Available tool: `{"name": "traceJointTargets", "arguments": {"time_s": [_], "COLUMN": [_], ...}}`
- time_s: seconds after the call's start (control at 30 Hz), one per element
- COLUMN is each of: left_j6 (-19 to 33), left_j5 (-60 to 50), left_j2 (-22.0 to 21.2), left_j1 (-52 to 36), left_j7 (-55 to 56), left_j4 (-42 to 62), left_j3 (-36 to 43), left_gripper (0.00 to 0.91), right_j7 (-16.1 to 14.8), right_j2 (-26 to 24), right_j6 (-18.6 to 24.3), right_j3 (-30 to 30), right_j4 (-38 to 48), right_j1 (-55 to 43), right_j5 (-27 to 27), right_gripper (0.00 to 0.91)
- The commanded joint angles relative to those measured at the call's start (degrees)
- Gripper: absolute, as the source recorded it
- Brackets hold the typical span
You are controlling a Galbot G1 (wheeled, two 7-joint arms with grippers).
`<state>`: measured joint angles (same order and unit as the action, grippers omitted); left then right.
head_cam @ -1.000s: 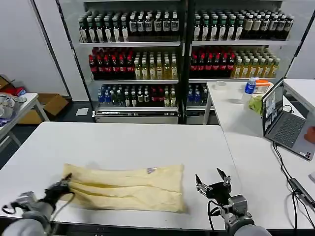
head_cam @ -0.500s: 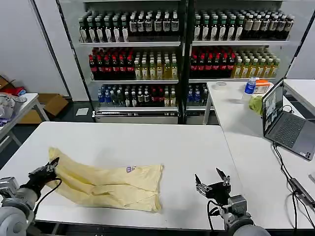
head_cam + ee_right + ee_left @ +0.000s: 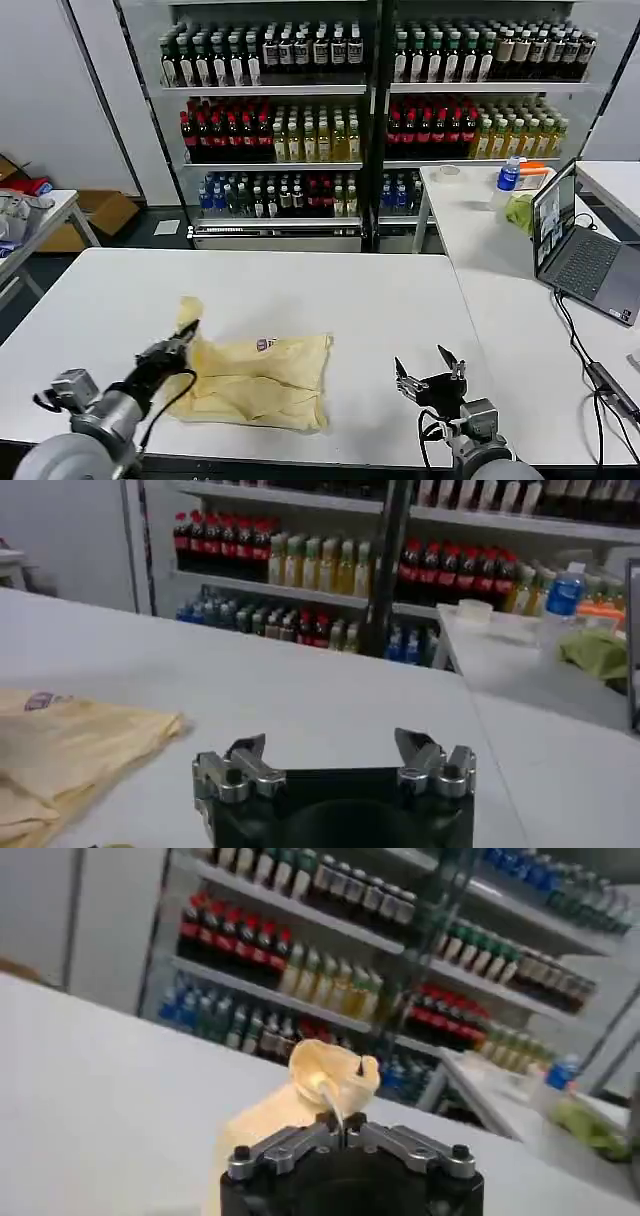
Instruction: Fold and organize the clothes.
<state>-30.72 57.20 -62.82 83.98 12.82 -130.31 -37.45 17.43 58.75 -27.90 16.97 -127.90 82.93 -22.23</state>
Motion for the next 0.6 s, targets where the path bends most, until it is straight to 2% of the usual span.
{"name": "traceJointTargets", "arguments": {"time_s": [0.03, 0.33, 0.4, 0.43, 0.47, 0.5, 0.53, 0.6], "left_j6": [-0.1, 0.2, 0.2, 0.2, 0.2, 0.0, 0.0, -0.2], "left_j5": [0.3, -4.0, -4.8, -5.3, -5.4, -5.4, -5.4, -5.5], "left_j2": [-6.9, -10.0, -10.4, -10.7, -10.8, -11.0, -11.0, -11.3], "left_j1": [-3.7, -7.2, -8.0, -8.5, -8.7, -9.2, -9.3, -9.9], "left_j7": [1.1, 1.5, 1.6, 1.7, 1.7, 1.8, 1.8, 1.8], "left_j4": [3.5, 9.3, 10.4, 11.1, 11.5, 11.9, 12.2, 12.7], "left_j3": [12.8, 18.0, 18.8, 19.2, 19.4, 19.6, 19.8, 20.1], "left_gripper": [0.010, 0.010, 0.050, 0.111, 0.423, 0.856, 0.907, 0.907], "right_j7": [0.0, -0.1, -0.1, -0.1, -0.1, -0.1, -0.1, -0.1], "right_j2": [0.3, 0.2, 0.3, 0.2, 0.3, 0.3, 0.3, 0.3], "right_j6": [0.0, 0.1, 0.1, 0.0, 0.1, 0.1, 0.1, 0.1], "right_j3": [-0.4, -0.4, -0.4, -0.4, -0.4, -0.5, -0.5, -0.5], "right_j4": [0.1, 0.3, 0.3, 0.3, 0.3, 0.3, 0.3, 0.3], "right_j1": [0.0, -0.1, -0.1, -0.1, -0.1, -0.1, -0.1, -0.2], "right_j5": [0.2, 0.3, 0.3, 0.3, 0.3, 0.3, 0.3, 0.3], "right_gripper": [0.907, 0.907, 0.907, 0.907, 0.907, 0.907, 0.907, 0.907]}}
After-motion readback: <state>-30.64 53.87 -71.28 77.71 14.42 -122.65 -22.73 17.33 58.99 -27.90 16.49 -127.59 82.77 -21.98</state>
